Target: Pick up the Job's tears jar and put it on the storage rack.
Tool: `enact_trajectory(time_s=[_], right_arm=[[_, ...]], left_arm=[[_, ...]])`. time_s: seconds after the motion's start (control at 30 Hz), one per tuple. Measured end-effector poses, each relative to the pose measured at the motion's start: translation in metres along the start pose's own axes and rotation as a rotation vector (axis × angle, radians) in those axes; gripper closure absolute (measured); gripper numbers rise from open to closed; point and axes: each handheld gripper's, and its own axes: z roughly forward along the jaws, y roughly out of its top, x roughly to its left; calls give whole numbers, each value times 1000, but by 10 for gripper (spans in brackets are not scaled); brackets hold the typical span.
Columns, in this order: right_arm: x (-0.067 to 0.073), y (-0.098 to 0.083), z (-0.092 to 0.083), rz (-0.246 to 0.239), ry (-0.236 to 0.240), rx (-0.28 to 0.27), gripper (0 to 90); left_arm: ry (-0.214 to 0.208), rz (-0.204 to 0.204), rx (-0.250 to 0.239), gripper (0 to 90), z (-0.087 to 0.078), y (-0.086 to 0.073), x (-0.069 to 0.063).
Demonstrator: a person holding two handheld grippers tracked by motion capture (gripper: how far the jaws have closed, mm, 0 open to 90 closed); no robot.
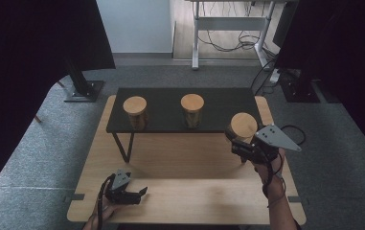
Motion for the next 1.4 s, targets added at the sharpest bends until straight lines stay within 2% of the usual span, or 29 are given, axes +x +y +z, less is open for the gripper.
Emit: enact_trajectory(time_s=[0.43,0.87,1.4], right_arm=[[-1,10,4,-4,1,-19,247],[-6,13,13,-6,-1,-8,247],[-19,3,36,36,-18,28,247]], left_arm=[[-1,1,1,80,0,0,0],[-2,1,2,79,0,0,0],[-4,4,4,80,0,0,0]])
